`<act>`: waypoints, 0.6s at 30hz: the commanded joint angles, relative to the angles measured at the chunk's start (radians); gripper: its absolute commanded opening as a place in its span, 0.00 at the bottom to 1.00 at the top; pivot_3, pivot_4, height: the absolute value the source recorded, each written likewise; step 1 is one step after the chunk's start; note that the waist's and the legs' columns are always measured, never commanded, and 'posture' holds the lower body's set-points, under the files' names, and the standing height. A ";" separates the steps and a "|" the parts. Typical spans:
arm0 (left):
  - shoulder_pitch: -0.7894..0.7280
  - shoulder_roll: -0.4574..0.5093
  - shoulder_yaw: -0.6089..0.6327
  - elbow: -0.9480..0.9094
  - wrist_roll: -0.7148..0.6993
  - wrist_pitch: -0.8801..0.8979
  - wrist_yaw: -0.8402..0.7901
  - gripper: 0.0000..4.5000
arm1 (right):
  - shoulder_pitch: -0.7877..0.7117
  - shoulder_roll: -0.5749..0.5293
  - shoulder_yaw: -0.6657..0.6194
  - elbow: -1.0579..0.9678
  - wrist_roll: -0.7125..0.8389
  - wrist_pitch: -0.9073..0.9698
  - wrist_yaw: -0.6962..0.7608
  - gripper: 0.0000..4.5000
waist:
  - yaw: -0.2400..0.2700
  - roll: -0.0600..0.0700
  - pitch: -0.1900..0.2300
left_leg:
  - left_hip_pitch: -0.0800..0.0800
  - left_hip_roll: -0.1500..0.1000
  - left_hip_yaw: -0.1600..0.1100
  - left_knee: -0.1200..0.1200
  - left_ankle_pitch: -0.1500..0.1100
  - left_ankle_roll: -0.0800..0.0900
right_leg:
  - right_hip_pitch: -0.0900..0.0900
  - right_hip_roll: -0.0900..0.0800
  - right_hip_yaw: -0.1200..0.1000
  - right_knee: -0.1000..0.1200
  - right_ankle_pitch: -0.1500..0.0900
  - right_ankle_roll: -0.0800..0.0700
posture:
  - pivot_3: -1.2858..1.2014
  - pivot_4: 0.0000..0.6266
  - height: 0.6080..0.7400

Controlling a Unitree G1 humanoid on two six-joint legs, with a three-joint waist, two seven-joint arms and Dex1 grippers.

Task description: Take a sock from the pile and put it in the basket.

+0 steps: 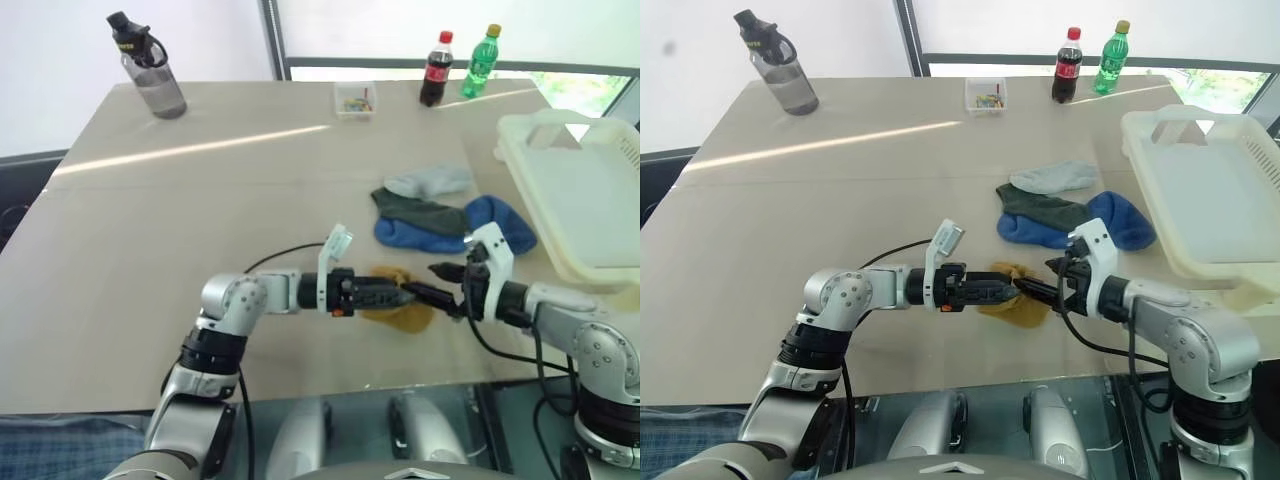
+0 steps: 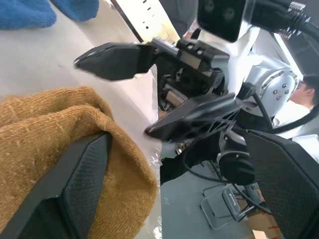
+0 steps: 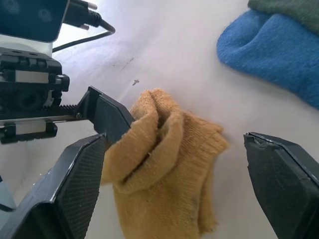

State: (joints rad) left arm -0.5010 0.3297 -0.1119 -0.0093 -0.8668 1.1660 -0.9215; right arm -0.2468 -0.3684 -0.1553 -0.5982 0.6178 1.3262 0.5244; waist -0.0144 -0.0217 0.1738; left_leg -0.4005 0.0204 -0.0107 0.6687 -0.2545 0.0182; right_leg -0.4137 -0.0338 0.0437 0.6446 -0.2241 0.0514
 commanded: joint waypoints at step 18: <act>-0.005 0.102 0.062 -0.092 -0.014 -0.060 -0.058 1.00 | 0.058 -0.144 0.322 0.079 -0.154 -0.196 -0.050 0.99 | -0.004 -0.001 -0.001 | 0.002 0.001 0.001 0.000 0.000 0.000 | 0.001 0.001 0.000 0.000 -0.001 0.001 | 0.52 0.24 1.00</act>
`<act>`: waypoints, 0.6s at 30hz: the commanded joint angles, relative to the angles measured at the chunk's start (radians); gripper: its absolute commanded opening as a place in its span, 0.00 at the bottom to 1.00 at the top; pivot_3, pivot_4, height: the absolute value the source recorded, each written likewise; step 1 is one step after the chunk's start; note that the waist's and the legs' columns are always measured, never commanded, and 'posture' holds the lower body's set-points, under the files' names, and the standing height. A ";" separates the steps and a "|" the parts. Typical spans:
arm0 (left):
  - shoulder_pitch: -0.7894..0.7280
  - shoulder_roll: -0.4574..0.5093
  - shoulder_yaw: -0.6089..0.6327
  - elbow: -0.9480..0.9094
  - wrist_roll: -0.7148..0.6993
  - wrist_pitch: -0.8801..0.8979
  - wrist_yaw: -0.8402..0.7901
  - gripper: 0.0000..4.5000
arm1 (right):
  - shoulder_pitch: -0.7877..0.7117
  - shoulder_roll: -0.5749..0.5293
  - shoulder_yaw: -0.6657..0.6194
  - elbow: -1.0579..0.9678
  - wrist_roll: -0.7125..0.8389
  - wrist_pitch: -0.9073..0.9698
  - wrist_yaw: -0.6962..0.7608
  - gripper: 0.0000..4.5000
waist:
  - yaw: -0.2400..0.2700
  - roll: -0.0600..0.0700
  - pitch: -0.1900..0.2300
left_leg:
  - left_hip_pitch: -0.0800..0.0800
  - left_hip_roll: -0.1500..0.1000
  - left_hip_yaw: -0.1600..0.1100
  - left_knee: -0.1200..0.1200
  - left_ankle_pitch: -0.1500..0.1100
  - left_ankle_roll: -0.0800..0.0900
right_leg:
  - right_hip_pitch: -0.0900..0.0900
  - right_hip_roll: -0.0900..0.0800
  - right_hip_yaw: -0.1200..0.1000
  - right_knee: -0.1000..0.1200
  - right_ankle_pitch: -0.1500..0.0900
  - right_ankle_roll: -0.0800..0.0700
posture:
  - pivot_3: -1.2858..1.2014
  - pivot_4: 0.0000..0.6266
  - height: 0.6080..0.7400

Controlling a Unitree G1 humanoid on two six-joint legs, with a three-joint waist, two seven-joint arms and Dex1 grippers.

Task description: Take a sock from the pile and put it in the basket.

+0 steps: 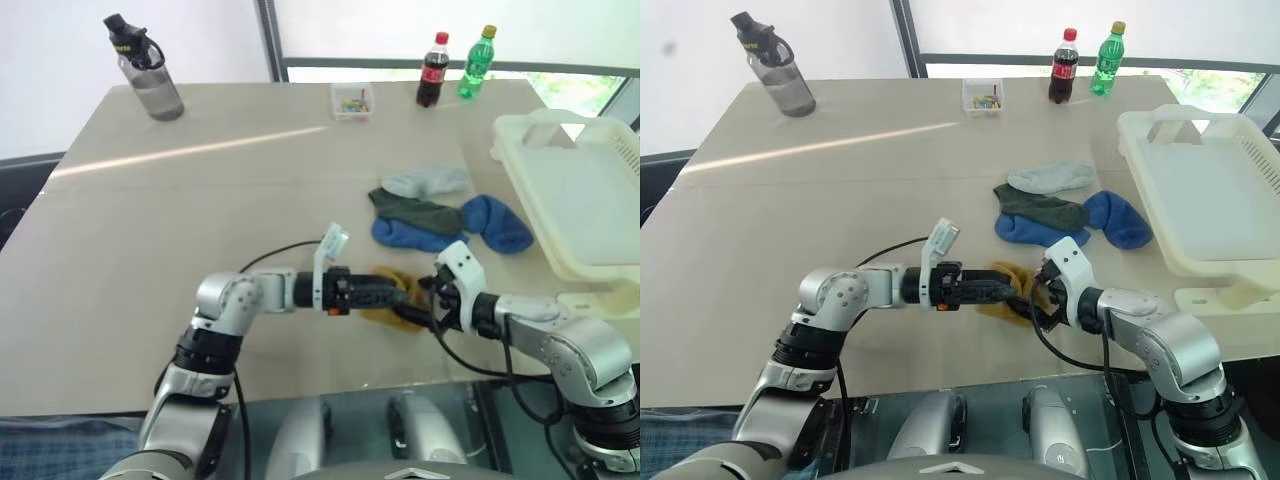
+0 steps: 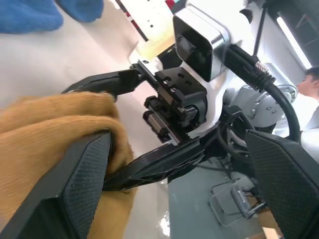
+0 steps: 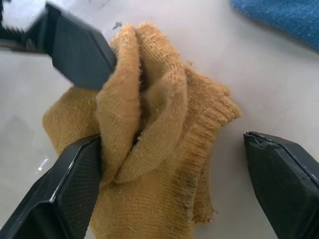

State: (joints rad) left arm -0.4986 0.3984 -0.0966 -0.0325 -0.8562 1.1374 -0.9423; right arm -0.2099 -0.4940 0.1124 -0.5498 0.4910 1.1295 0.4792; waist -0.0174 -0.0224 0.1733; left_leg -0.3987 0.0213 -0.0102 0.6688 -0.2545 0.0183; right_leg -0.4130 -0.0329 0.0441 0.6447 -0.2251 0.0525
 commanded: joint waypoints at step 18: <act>0.099 0.367 0.122 -0.233 0.196 -0.498 -0.228 1.00 | -0.001 -0.050 0.166 0.089 -0.078 -0.045 0.036 0.05 | 0.000 -0.003 -0.002 | 0.001 0.001 0.001 -0.001 0.000 0.000 | 0.000 0.000 0.000 -0.001 -0.003 -0.002 | 0.52 0.24 1.00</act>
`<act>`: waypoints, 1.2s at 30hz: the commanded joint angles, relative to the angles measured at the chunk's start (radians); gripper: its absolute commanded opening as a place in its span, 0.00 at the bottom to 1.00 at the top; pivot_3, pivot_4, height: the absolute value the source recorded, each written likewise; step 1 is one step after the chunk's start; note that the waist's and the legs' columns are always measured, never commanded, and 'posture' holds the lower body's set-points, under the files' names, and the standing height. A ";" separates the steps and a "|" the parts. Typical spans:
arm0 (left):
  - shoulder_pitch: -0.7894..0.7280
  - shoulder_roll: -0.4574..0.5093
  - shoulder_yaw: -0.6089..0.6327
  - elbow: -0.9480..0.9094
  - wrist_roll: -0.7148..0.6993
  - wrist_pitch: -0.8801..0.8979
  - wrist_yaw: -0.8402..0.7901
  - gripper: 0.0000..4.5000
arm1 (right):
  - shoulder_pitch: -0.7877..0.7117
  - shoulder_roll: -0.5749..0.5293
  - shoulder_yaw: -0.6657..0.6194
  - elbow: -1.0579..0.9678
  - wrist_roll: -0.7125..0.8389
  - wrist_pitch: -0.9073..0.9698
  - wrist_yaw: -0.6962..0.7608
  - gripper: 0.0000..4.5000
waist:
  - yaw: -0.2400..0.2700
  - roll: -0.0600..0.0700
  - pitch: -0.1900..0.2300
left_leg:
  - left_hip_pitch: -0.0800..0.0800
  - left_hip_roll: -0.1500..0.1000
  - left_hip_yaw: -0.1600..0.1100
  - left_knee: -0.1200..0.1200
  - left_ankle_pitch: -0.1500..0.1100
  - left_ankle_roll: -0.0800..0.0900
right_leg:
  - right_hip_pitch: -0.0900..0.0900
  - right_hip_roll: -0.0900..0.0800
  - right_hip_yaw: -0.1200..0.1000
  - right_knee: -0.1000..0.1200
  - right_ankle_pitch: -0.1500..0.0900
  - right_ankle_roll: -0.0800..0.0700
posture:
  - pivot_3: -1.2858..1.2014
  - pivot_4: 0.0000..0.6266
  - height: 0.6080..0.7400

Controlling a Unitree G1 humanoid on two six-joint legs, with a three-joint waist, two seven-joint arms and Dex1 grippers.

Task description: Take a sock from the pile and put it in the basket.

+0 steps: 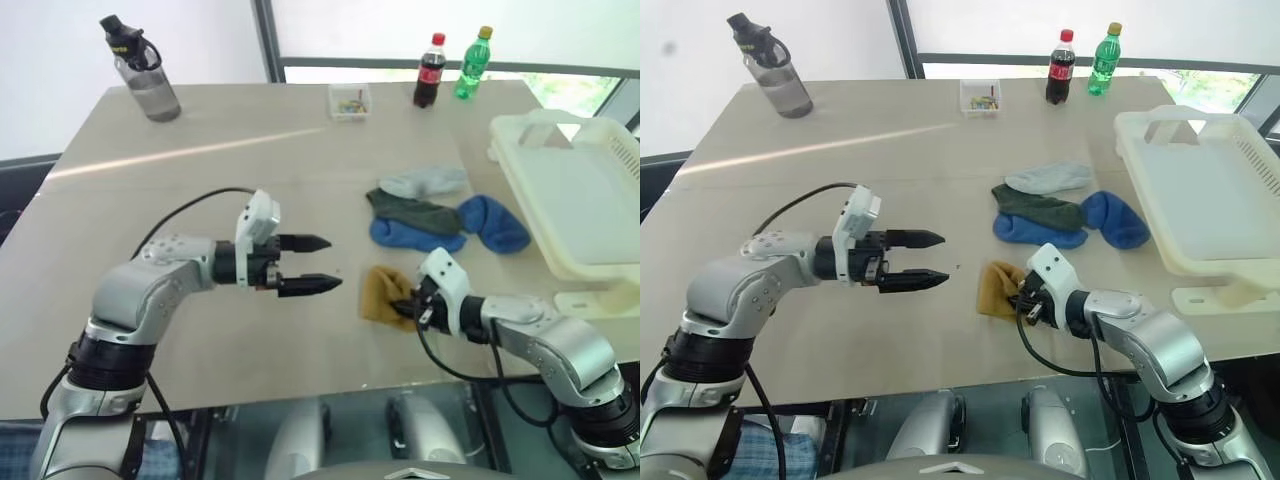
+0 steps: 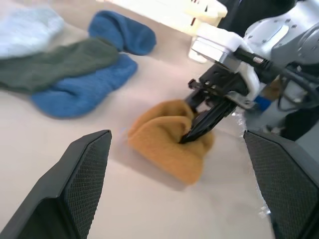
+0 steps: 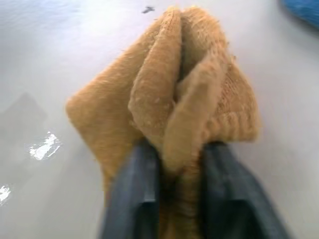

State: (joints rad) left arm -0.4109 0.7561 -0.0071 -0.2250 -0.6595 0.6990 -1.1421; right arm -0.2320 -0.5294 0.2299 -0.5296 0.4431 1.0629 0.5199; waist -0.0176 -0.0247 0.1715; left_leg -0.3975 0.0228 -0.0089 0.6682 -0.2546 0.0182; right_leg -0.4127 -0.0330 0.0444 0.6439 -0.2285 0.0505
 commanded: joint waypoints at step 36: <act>-0.193 -0.127 0.060 -0.020 -0.041 -0.144 0.073 1.00 | -0.684 -0.218 -0.942 0.972 0.095 -0.051 -0.389 0.00 | 0.001 0.002 0.005 | -0.018 -0.002 0.002 -0.001 0.000 0.000 | -0.017 0.000 0.002 0.000 0.005 0.001 | 0.52 0.24 1.00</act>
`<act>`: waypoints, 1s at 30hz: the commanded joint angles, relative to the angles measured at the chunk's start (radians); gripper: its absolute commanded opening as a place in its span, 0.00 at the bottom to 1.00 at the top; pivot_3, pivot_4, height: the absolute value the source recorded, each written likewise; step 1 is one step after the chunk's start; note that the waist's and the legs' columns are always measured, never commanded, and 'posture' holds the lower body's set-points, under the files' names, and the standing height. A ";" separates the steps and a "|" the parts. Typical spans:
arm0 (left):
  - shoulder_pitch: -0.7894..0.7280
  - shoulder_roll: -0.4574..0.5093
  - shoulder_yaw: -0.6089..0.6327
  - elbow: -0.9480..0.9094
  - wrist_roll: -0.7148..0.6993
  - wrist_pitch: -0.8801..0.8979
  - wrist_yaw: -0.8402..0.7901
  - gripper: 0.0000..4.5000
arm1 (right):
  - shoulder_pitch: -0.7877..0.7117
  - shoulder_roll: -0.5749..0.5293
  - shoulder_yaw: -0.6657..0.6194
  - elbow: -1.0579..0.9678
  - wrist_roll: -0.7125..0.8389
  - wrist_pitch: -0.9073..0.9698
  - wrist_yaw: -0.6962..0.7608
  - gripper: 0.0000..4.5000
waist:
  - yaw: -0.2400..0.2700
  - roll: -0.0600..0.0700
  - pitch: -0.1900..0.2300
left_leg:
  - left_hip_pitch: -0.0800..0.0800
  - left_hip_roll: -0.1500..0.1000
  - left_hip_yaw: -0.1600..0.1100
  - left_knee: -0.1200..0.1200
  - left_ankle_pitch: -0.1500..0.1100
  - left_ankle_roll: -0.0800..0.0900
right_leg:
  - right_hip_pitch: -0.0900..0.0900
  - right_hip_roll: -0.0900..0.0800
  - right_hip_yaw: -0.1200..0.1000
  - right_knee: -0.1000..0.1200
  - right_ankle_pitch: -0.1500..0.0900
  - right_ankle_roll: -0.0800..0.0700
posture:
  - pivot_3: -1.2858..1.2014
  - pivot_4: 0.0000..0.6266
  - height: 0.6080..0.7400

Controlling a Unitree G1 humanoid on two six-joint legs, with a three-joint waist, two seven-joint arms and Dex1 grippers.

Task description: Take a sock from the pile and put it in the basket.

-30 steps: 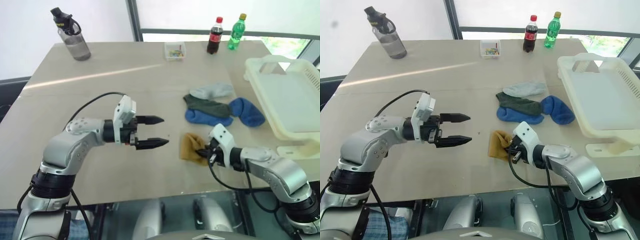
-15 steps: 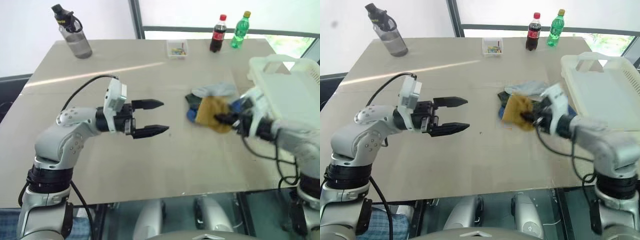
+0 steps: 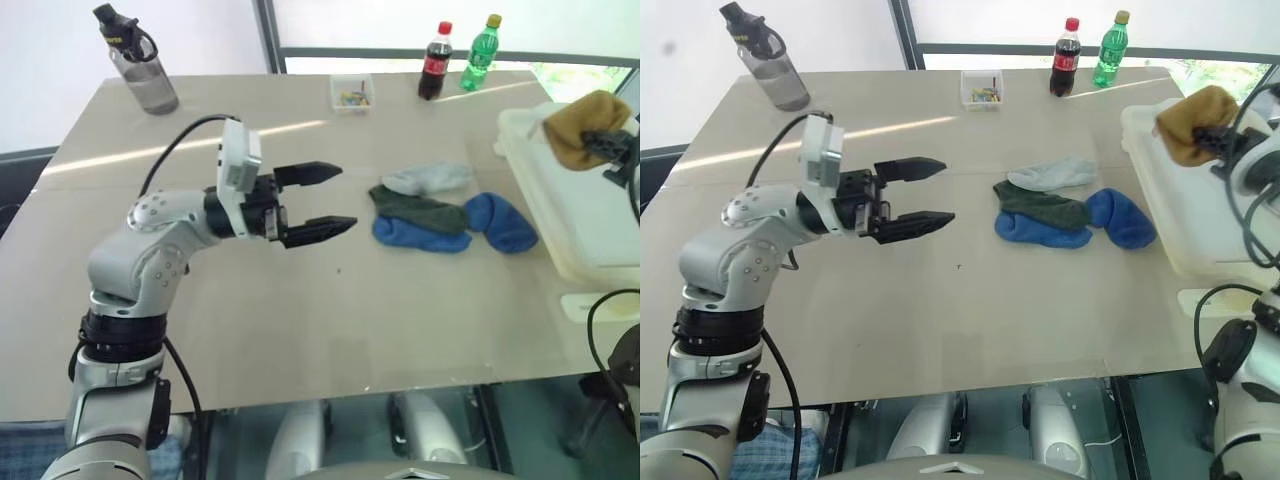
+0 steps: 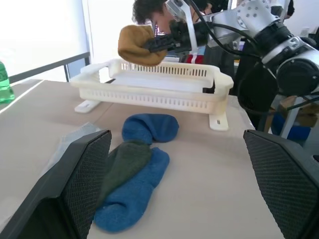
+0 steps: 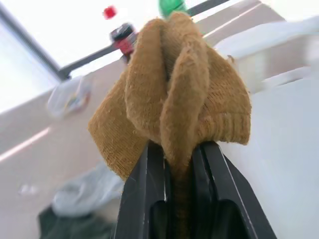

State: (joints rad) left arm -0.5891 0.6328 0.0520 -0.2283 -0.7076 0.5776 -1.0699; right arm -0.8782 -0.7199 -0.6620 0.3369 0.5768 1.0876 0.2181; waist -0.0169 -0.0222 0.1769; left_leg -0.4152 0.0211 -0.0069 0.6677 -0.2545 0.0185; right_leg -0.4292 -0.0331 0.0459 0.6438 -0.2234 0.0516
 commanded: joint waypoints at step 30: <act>0.344 0.144 0.191 -0.193 -0.039 0.102 0.086 1.00 | 0.656 -0.056 0.144 -0.675 0.208 -0.267 0.571 0.55 | 0.003 0.004 0.002 | 0.000 0.001 0.000 0.001 0.000 0.000 | 0.000 0.000 0.001 0.002 0.000 0.000 | 0.52 0.24 1.00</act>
State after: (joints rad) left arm -0.2842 0.7584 0.1777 -0.3513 -0.7196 0.6742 -1.0005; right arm -0.2818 -0.7792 -0.5007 -0.2228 0.7484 0.8796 0.7023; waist -0.0139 -0.0181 0.1787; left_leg -0.4149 0.0226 -0.0073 0.6690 -0.2546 0.0186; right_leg -0.4290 -0.0335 0.0462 0.6455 -0.2234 0.0519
